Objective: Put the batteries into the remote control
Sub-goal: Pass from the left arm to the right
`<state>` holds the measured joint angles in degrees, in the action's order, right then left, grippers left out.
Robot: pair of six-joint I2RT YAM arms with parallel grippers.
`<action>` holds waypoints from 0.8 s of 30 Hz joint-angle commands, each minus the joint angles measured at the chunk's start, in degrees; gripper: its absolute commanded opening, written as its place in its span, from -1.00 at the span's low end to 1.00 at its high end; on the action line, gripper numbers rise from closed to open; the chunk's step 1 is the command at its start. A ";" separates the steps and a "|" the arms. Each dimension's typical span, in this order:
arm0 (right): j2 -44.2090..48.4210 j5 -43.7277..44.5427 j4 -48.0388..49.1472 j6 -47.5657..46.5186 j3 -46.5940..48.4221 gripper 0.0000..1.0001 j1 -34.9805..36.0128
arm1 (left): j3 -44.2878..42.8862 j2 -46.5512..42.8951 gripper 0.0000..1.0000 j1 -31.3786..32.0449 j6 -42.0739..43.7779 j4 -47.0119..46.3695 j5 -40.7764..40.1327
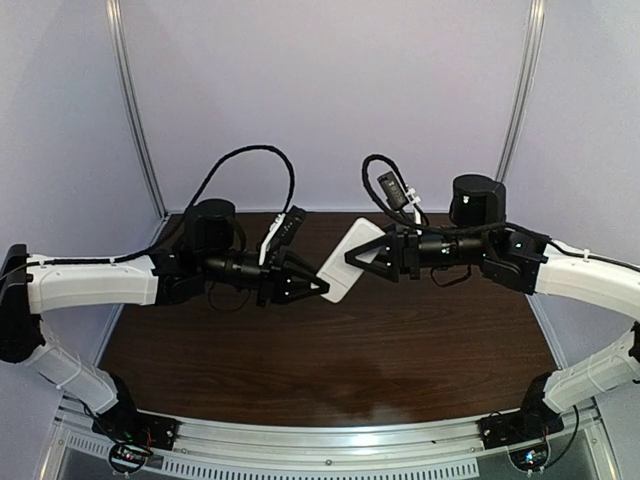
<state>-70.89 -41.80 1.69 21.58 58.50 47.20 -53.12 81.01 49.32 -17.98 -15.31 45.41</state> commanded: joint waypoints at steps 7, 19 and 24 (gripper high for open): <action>-1.22 -0.68 5.94 4.45 -3.17 -0.16 -0.39 | -1.70 4.16 -1.00 -0.32 -5.44 -7.94 4.56; -4.77 -7.21 23.67 18.46 -10.69 -0.76 -4.00 | -1.94 8.79 -1.00 -2.71 -11.60 -12.20 8.89; -6.46 -8.06 29.78 24.55 -12.49 -1.00 -5.24 | -2.44 10.70 -0.96 -3.19 -12.43 -11.13 7.45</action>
<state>-76.25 -48.34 23.99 36.75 47.20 43.00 -53.65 90.41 46.94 -31.31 -22.65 54.46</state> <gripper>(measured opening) 0.190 0.149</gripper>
